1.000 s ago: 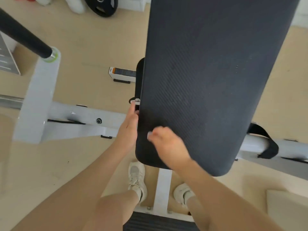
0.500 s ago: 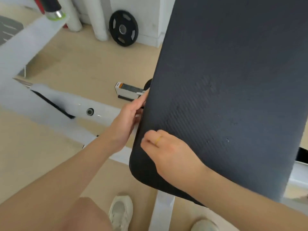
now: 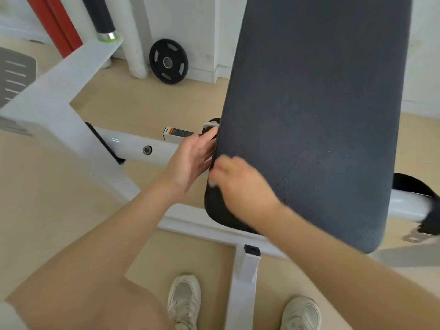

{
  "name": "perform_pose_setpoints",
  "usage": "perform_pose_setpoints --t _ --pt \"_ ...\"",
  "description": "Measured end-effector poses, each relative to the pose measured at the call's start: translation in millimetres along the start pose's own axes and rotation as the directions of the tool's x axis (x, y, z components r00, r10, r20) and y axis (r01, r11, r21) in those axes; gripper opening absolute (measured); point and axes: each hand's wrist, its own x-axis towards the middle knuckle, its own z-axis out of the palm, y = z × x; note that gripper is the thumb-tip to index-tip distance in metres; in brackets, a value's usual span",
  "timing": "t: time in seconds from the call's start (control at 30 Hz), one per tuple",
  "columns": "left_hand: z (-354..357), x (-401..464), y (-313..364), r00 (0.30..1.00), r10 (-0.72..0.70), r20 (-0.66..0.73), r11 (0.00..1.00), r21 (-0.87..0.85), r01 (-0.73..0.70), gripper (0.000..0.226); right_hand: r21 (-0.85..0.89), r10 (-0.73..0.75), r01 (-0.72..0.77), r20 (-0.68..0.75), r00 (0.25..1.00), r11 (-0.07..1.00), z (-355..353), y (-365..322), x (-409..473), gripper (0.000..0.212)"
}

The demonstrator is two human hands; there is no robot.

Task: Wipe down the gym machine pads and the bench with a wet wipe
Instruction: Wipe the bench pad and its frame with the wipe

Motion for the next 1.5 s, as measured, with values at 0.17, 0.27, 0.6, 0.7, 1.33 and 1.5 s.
perform_pose_setpoints --t 0.17,0.27,0.6,0.7,1.33,1.5 --pt "5.2 -23.7 -3.4 0.995 0.052 -0.086 0.993 0.108 -0.042 0.044 0.078 -0.130 0.119 0.157 0.979 0.990 3.2 -30.7 -65.5 0.028" --pt "17.1 -34.0 -4.7 0.988 0.101 -0.113 0.964 0.257 -0.069 0.041 0.081 0.051 -0.049 -0.022 0.998 0.996 -17.9 9.8 -36.3 0.030" --pt "26.2 -33.9 -4.1 0.999 0.020 0.030 0.279 0.960 -0.034 0.097 0.070 0.322 -0.316 -0.103 0.941 0.946 -22.3 55.7 -4.7 0.012" --pt "30.9 -32.6 -6.1 0.999 0.037 0.016 0.081 0.997 -0.019 0.101 0.166 0.192 -0.187 -0.015 0.981 0.968 -16.7 31.4 -39.6 0.012" --pt "40.6 -24.1 2.7 0.999 0.032 0.037 -0.034 0.999 -0.036 0.112 0.009 0.319 -0.324 -0.188 0.929 0.946 -39.2 99.7 13.6 0.014" --pt "42.2 -26.5 2.5 0.999 0.034 0.028 -0.003 1.000 -0.027 0.111 0.021 0.243 -0.245 0.074 0.967 0.969 -37.0 54.9 -31.9 0.019"
